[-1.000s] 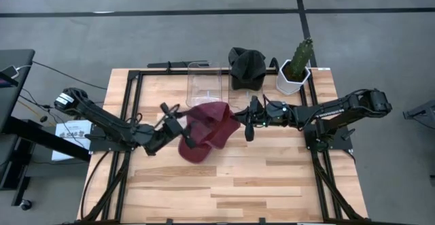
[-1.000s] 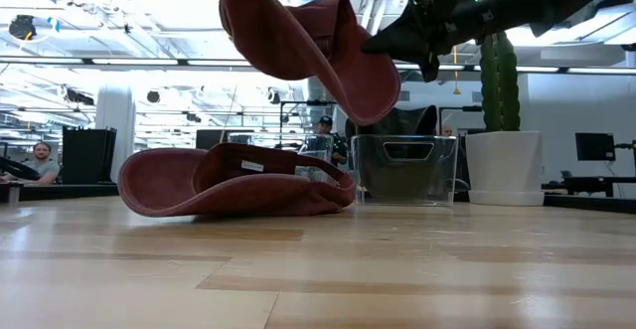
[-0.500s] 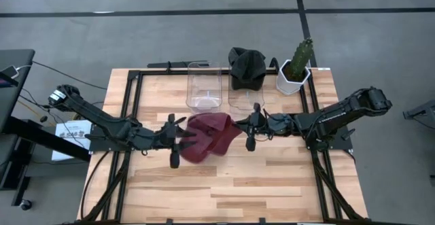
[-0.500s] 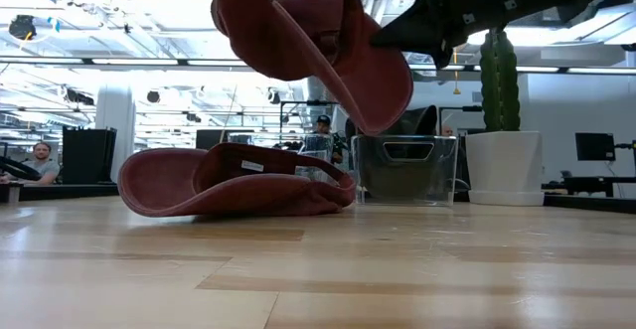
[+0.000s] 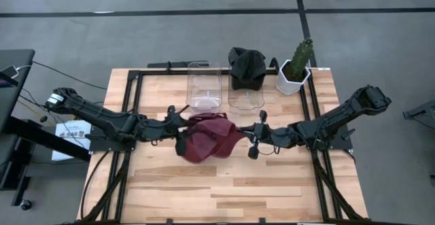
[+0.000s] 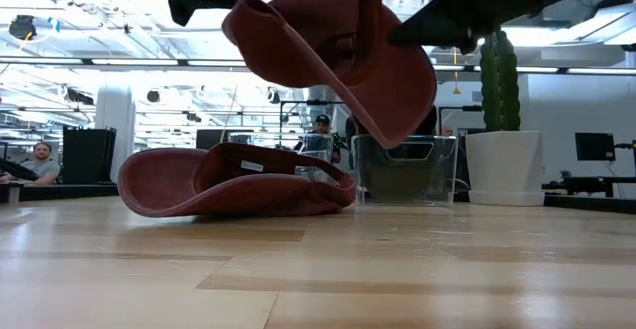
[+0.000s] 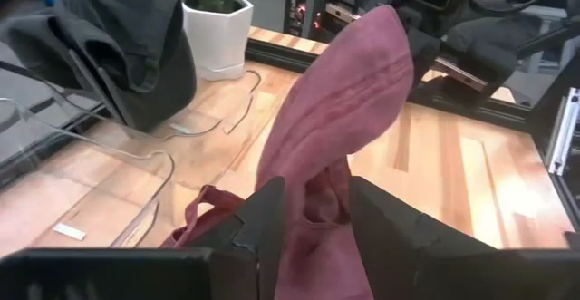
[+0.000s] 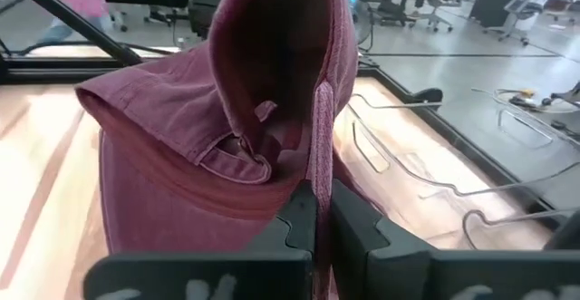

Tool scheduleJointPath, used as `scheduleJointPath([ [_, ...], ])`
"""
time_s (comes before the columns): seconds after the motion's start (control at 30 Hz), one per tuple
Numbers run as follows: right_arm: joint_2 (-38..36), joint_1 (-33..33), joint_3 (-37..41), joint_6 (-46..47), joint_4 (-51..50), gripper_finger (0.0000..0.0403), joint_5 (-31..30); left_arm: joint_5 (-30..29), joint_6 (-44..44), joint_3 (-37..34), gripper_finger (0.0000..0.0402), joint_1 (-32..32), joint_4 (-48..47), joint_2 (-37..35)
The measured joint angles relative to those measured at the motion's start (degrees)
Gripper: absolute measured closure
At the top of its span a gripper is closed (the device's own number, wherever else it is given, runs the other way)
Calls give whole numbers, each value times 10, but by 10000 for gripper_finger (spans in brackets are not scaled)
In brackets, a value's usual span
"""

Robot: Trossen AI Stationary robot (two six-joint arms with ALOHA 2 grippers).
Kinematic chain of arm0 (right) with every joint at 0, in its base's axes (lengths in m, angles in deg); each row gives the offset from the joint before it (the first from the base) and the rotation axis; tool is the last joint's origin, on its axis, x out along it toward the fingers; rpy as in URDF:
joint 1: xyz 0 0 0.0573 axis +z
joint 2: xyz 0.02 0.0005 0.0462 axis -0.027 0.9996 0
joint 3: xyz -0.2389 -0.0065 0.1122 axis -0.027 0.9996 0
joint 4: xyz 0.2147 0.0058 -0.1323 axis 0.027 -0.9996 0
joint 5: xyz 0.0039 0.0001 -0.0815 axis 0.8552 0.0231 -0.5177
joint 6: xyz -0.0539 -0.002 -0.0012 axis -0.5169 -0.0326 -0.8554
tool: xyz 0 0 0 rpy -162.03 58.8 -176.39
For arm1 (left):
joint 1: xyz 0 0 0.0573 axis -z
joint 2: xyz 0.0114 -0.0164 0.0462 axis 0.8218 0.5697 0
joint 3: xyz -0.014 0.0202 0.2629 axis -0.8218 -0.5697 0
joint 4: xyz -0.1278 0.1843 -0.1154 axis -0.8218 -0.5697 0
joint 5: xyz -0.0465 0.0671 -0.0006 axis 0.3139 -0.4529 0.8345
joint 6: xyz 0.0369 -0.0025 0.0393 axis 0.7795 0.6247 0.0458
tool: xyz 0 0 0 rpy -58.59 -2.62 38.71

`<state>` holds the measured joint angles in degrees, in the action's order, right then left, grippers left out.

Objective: Pick & Place hat
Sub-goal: Put the red cap into the left transparent bin

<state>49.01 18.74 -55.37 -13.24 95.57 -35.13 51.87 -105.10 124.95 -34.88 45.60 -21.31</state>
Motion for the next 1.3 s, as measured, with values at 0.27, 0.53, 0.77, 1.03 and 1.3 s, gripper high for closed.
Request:
scheduleJointPath([
  [0.27, 0, 20, 0, 0, 4, 401, -4, 50, 0, 0, 280, -1, 0, 3],
  [0.53, 0, 30, 0, -5, 19, 401, 0, 50, 0, 0, 280, -3, 0, 14],
  [0.77, 0, 36, 0, -4, 12, 401, 0, 50, 0, 0, 280, -3, 0, 15],
  [1.03, 0, 57, 0, 0, 10, 400, -2, 50, -2, 0, 280, 10, -2, 15],
  [1.3, 0, 57, 0, -5, 22, 400, -18, 50, -11, 0, 280, 15, -3, 15],
])
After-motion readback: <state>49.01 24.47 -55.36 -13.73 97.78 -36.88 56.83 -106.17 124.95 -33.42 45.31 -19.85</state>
